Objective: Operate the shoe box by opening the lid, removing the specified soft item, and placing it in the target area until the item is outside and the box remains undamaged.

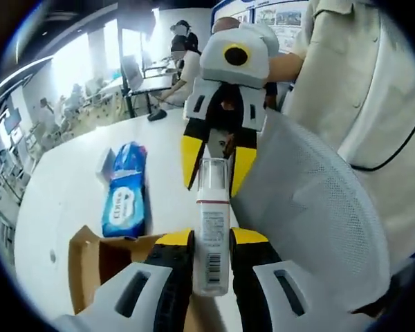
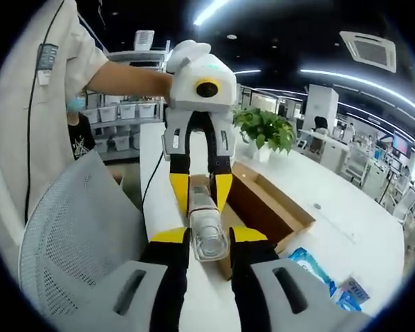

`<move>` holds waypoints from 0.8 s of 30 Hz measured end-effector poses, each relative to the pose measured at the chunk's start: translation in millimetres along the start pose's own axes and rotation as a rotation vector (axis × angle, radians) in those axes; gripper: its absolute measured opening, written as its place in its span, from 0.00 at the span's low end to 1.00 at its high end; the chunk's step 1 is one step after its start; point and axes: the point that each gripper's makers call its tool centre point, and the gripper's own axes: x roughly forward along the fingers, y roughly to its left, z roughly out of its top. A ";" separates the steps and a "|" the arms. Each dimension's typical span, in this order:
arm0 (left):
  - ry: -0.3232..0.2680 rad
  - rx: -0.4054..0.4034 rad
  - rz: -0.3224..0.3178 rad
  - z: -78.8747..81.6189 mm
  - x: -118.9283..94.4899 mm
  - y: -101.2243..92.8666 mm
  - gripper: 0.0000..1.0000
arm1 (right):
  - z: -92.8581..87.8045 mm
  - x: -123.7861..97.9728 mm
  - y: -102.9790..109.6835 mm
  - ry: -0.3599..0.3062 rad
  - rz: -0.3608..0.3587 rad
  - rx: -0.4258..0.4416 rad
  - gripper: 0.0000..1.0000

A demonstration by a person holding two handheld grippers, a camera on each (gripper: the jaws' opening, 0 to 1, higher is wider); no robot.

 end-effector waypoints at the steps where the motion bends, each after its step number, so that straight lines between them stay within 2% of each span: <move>1: -0.003 0.007 0.000 0.2 0.9 0.1 0.19 | 0.4 -0.2 0.5 -0.003 -0.001 -0.008 0.19; 5: -0.009 0.041 -0.003 -0.3 2.8 1.1 0.19 | -1.6 -0.9 2.4 0.010 0.009 -0.029 0.18; 10: -0.027 0.042 -0.003 0.5 4.7 1.8 0.19 | -0.2 -2.2 1.8 0.024 0.010 -0.046 0.17; 20: -0.023 0.051 0.023 0.2 7.6 6.4 0.20 | -2.0 -2.6 -1.7 0.060 0.015 -0.077 0.16; 22: -0.020 0.051 0.038 -0.5 6.5 9.8 0.22 | -2.8 -2.7 -3.3 0.068 0.009 -0.087 0.16; 24: -0.022 0.034 0.074 -0.7 4.9 16.7 0.29 | -3.2 -1.9 -4.3 0.071 0.009 -0.084 0.16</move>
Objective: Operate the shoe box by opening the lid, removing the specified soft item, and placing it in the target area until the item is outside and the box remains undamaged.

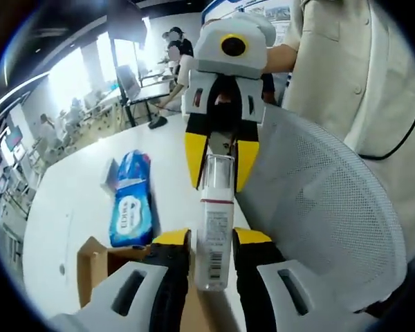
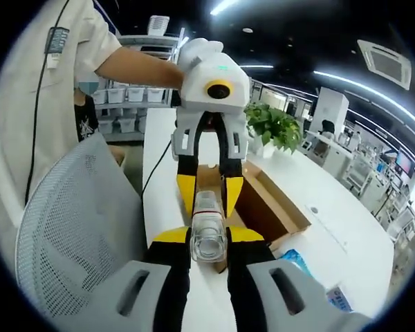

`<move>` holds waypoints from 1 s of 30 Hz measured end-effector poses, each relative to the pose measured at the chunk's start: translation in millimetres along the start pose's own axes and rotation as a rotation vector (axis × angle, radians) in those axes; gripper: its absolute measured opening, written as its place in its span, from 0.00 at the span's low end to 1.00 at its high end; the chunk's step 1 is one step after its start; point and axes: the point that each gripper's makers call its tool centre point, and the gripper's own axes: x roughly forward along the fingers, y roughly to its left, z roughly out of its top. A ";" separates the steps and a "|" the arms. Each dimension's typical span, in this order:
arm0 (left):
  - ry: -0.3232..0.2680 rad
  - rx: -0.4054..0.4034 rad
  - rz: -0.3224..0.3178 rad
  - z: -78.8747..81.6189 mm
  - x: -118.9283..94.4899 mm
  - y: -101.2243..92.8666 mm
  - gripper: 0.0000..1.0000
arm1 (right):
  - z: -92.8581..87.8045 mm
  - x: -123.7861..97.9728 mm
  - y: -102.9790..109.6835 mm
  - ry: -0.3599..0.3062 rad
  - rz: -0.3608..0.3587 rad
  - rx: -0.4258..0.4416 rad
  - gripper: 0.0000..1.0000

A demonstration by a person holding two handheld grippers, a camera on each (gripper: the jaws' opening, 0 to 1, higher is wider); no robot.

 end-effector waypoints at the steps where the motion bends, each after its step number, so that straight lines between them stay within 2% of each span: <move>1: -0.003 -0.010 0.035 0.2 -0.6 5.9 0.33 | -1.1 0.8 -0.7 0.003 0.000 0.002 0.16; 7: -0.032 -0.045 0.110 0.2 -7.2 19.0 0.42 | -6.4 2.2 -8.4 0.014 -0.010 0.008 0.16; 10: -0.055 -0.087 0.207 -0.6 -12.1 31.2 0.50 | -6.9 1.1 -12.3 0.017 -0.009 0.008 0.16; 13: -0.063 -0.109 0.236 -4.2 -15.4 33.8 0.52 | -7.9 -0.6 -18.0 0.022 -0.012 0.004 0.16; 18: -0.118 -0.233 0.332 -14.0 -26.7 43.5 0.55 | -9.1 -5.6 -28.4 0.037 -0.019 -0.006 0.16; 19: -0.139 -0.260 0.346 -14.3 -29.3 44.2 0.56 | -9.8 -7.2 -31.1 0.047 -0.018 -0.013 0.16; 22: -0.152 -0.300 0.368 -18.1 -34.9 44.4 0.60 | -11.0 -10.8 -38.0 0.072 -0.011 -0.023 0.16; 27: -0.187 -0.362 0.447 -18.1 -45.1 45.8 0.67 | -12.2 -16.2 -60.2 0.129 -0.020 -0.063 0.17; 30: -0.199 -0.395 0.468 -19.2 -48.1 44.1 0.73 | -12.0 -18.4 -74.0 0.155 -0.017 -0.088 0.17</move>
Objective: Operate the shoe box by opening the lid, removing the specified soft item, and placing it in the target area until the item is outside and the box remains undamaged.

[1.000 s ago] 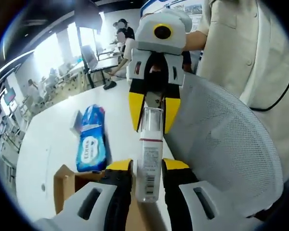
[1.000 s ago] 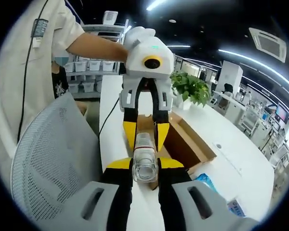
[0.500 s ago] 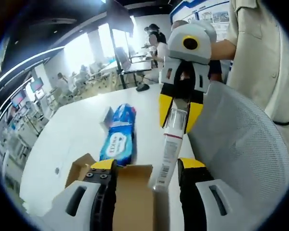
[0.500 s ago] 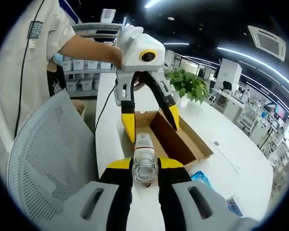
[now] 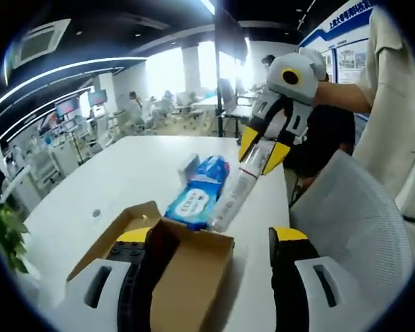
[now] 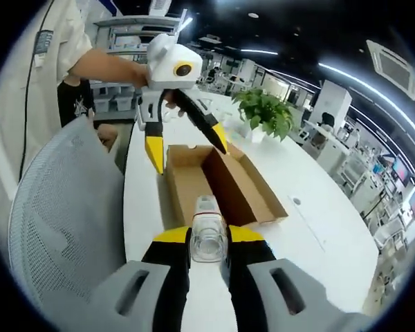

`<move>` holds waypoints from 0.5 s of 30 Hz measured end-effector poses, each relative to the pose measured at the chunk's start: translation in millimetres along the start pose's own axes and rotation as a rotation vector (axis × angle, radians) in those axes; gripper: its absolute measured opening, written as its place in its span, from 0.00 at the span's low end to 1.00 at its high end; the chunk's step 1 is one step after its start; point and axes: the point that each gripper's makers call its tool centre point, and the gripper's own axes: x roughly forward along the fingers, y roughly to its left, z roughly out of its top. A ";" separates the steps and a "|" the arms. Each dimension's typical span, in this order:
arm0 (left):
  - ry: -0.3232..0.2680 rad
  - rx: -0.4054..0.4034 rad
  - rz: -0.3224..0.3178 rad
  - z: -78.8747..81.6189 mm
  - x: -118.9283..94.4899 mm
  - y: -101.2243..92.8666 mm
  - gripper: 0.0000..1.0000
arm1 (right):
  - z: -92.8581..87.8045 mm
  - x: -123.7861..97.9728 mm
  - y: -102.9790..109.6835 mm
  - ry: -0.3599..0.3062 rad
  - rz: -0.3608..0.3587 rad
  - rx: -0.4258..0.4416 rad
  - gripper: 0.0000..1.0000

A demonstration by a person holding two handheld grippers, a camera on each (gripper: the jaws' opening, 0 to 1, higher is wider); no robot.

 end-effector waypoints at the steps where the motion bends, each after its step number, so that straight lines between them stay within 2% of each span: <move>1: -0.009 -0.008 0.016 0.1 -1.8 0.5 0.75 | -1.4 -0.3 -3.9 0.013 0.001 -0.005 0.17; 8: -0.054 -0.054 0.073 -2.5 -15.7 -0.8 0.88 | -8.3 -1.5 -35.6 0.084 0.000 -0.059 0.17; 12: -0.092 -0.075 0.116 -1.8 -27.7 1.3 0.89 | -13.4 -1.1 -54.0 0.121 0.009 -0.074 0.17; 15: -0.097 -0.076 0.145 -3.2 -33.8 4.3 0.90 | -19.1 0.5 -65.6 0.156 0.019 -0.090 0.17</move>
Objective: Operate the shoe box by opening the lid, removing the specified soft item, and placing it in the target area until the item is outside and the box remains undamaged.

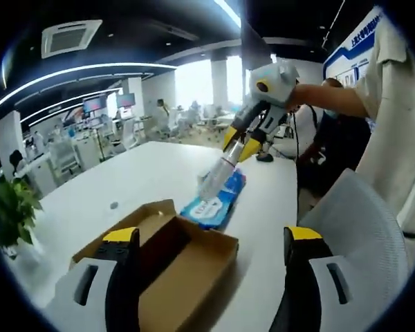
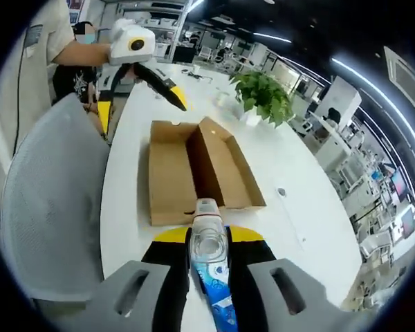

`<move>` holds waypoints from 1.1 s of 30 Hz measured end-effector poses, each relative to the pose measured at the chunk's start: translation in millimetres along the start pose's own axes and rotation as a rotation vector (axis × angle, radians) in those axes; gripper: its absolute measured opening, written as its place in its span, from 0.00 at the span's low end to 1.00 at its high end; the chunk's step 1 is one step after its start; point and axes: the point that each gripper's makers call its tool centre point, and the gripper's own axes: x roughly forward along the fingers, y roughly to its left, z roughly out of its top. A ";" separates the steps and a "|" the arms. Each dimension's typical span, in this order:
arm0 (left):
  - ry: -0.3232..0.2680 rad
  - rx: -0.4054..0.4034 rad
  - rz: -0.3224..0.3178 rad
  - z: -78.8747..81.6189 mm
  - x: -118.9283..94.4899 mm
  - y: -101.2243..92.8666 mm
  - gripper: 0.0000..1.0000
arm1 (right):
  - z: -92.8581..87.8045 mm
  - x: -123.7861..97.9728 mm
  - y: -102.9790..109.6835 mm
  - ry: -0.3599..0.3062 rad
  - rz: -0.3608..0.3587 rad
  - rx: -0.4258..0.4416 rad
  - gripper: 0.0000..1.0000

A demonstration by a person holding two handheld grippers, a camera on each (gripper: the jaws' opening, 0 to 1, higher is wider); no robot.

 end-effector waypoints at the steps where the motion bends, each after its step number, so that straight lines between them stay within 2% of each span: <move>1: -0.011 -0.006 0.014 0.7 -3.1 2.2 0.93 | -1.9 0.8 -3.5 0.006 0.002 -0.003 0.17; 4: -0.037 -0.035 0.047 2.3 -10.1 7.2 0.99 | -6.1 2.4 -12.5 0.027 0.014 -0.014 0.17; 7: -0.050 -0.050 0.067 1.1 -16.1 9.0 0.99 | -14.5 4.5 -23.7 0.067 0.027 -0.030 0.17; 16: -0.033 -0.072 0.120 -9.5 -27.4 11.5 1.00 | -33.2 14.0 -50.8 0.150 0.046 -0.065 0.17; 20: -0.042 -0.095 0.146 -12.9 -34.4 14.1 1.00 | -43.1 22.7 -56.8 0.191 0.070 -0.067 0.17; 33: -0.005 -0.098 0.218 -33.1 -54.7 20.2 1.00 | -73.1 51.4 -76.8 0.342 0.148 -0.116 0.17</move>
